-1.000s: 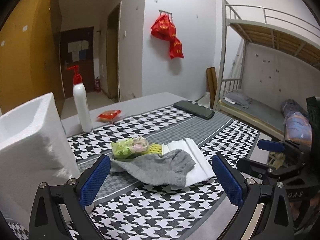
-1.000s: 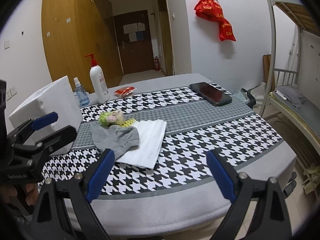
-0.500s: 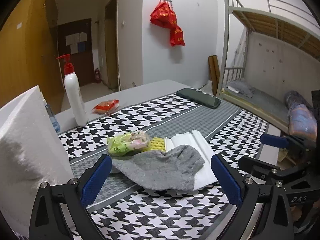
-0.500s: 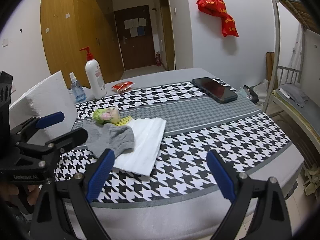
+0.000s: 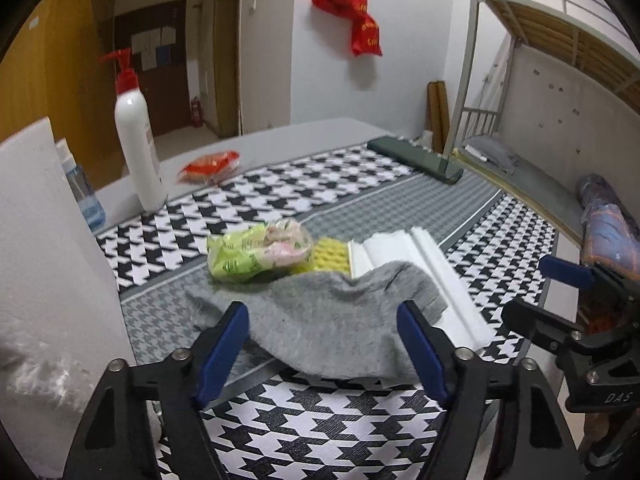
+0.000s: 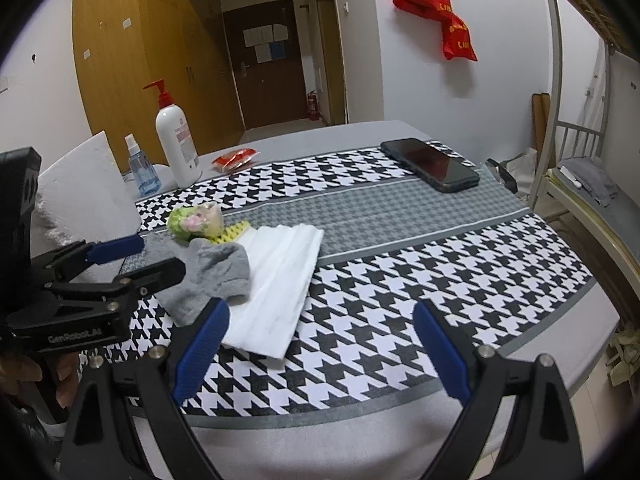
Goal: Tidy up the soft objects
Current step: 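Reach left gripper to the grey sock while right gripper approaches the white cloth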
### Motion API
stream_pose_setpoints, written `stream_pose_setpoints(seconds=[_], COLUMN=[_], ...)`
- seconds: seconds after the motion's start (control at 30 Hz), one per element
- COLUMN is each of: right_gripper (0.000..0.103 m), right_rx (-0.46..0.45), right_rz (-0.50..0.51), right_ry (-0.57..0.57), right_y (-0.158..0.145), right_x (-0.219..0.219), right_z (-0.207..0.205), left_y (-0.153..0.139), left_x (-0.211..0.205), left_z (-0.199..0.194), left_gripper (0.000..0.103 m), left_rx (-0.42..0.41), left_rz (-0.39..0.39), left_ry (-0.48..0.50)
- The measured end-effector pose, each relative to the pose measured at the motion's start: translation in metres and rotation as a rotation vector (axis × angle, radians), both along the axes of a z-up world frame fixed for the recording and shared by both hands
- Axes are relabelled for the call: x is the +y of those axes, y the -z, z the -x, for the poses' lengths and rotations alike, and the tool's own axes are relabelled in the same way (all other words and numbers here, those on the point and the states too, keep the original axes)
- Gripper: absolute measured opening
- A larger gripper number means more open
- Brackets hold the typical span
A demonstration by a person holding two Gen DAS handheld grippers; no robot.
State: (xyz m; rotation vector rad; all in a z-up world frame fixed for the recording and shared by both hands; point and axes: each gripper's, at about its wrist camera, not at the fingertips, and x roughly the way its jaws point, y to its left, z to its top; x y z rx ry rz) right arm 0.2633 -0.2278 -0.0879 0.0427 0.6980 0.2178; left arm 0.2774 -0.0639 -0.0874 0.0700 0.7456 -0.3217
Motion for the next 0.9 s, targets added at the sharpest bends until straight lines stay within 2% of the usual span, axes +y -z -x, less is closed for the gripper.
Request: stream_pose_setpoints(seconds=[0.17,0.23,0.27,0.3,0.5,0.63,0.9], right_gripper=[0.095,0.095,0.095,0.095,0.095,0.095,0.093], right_rx=[0.009,0.017,0.019,0.021,0.042,0.052,0.060], right_rz=[0.014,0.024,0.027,0.031,0.053,0.072,0.100], right_ry=[-0.013,-0.018,-0.020,-0.022,-0.036,-0.041,-0.048], right_y=[0.003,0.004,0.005,0.005,0.011,0.013,0.016], right_x=[0.005,0.007,0.009,0.011,0.019,0.025,0.034], right_z=[-0.005,-0.007,-0.008,-0.009,-0.013,-0.015,-0.012], left_y=[0.017,0.025,0.026,0.025,0.026,0.025,0.021], left_x=[0.001,0.003,0.003,0.004,0.013,0.014,0.019], left_z=[-0.010,-0.014,-0.015,-0.014,-0.015,-0.014,-0.008], left_gripper=[0.056,0.040,0.039,0.032,0.010,0.004,0.004], left_rx=[0.071,0.108,0.116,0.108,0.122,0.125,0.101], left_rz=[-0.033,-0.045,-0.048,-0.044,-0.006,0.015,0.048], left_ry=[-0.014,-0.024,-0.029,-0.028,-0.041,-0.029,-0.024])
